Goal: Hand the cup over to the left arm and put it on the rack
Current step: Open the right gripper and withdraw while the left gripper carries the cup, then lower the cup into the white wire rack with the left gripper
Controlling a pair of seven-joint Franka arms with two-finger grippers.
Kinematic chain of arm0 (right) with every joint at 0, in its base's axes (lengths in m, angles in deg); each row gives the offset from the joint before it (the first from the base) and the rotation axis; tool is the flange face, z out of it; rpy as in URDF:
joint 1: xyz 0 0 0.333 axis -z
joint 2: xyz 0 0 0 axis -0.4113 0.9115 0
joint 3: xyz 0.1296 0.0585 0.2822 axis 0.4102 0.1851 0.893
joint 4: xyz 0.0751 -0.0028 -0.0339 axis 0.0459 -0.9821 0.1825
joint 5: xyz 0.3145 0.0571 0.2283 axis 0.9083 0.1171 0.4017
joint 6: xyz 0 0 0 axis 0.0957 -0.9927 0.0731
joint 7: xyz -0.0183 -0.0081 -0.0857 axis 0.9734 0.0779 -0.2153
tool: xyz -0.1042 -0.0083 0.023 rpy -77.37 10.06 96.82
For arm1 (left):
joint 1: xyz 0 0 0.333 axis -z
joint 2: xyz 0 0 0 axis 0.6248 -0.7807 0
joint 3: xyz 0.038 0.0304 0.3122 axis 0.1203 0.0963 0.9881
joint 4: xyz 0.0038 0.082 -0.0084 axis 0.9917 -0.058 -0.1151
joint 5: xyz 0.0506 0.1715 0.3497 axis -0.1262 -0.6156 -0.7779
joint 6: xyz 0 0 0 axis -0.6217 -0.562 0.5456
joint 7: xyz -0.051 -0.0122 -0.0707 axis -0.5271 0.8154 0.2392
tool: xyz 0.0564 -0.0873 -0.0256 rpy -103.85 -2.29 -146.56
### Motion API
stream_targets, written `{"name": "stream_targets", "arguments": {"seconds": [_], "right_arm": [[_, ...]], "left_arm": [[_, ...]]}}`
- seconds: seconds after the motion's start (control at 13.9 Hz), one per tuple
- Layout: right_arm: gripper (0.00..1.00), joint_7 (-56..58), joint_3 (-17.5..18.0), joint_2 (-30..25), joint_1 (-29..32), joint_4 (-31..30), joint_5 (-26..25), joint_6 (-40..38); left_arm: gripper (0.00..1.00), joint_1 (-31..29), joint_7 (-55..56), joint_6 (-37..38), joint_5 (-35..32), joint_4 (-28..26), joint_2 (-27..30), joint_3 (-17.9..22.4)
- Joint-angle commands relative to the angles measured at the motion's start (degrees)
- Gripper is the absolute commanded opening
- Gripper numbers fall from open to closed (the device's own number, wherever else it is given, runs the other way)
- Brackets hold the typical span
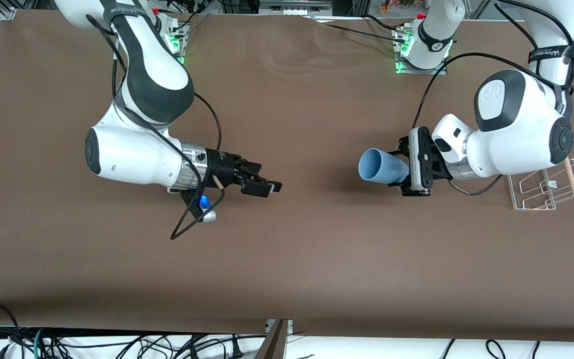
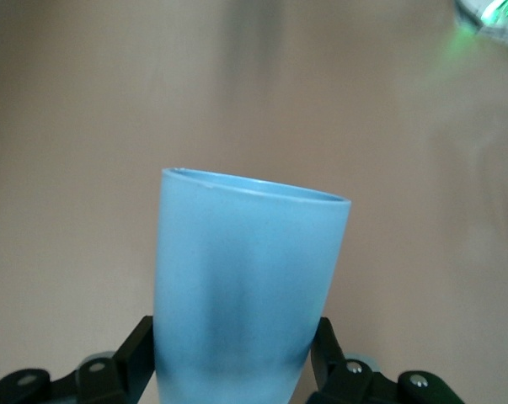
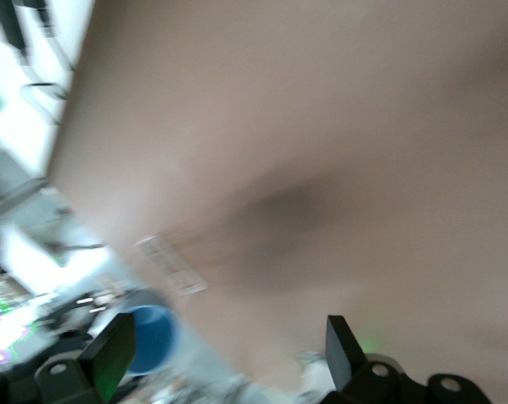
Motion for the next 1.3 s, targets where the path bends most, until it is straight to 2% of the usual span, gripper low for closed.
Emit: {"name": "stream_targets", "arguments": {"seconds": [0.0, 0.29, 0.43, 0.58, 0.72, 0.94, 1.08, 1.23], "right_arm": [[1.00, 6.1, -3.2, -1.8, -0.4, -0.4, -7.4, -5.7], [1.00, 18.0, -6.1, -2.3, 3.3, -0.2, -12.5, -15.7], [1.00, 25.7, -9.0, -2.6, 3.7, -0.2, -18.3, -18.3], [1.00, 31.3, -9.8, -4.3, 3.9, -0.3, -24.1, -18.2], [1.00, 34.0, -9.8, -5.5, 4.6, -0.4, -28.7, -18.3], [1.00, 39.3, -9.8, -9.5, 8.0, -3.2, -32.7, -17.8], [1.00, 45.3, -9.7, -11.9, 10.2, -4.7, -33.8, -17.6], [1.00, 46.3, -9.3, -14.2, 11.2, -6.0, -34.2, -17.1]], "left_arm": [[0.00, 0.1, 5.7, 2.2, -12.6, 0.2, 0.6, -0.4], [0.00, 0.6, 10.1, 5.2, -31.3, -0.1, 0.5, -0.9], [0.00, 1.0, 12.1, 5.6, -40.9, -0.7, 0.2, -1.2], [0.00, 1.0, 13.4, 5.9, -48.4, -0.8, -0.2, -1.2], [0.00, 1.0, 16.1, 9.7, -56.9, -0.8, -1.5, -1.3], [0.00, 1.1, 18.1, 16.6, -65.3, -1.1, -4.2, -1.3], [0.00, 2.1, 22.4, 20.3, -74.2, -5.1, -4.4, -1.3], [0.00, 4.0, 30.9, 25.2, -83.7, -10.9, -4.6, -1.3]]}}
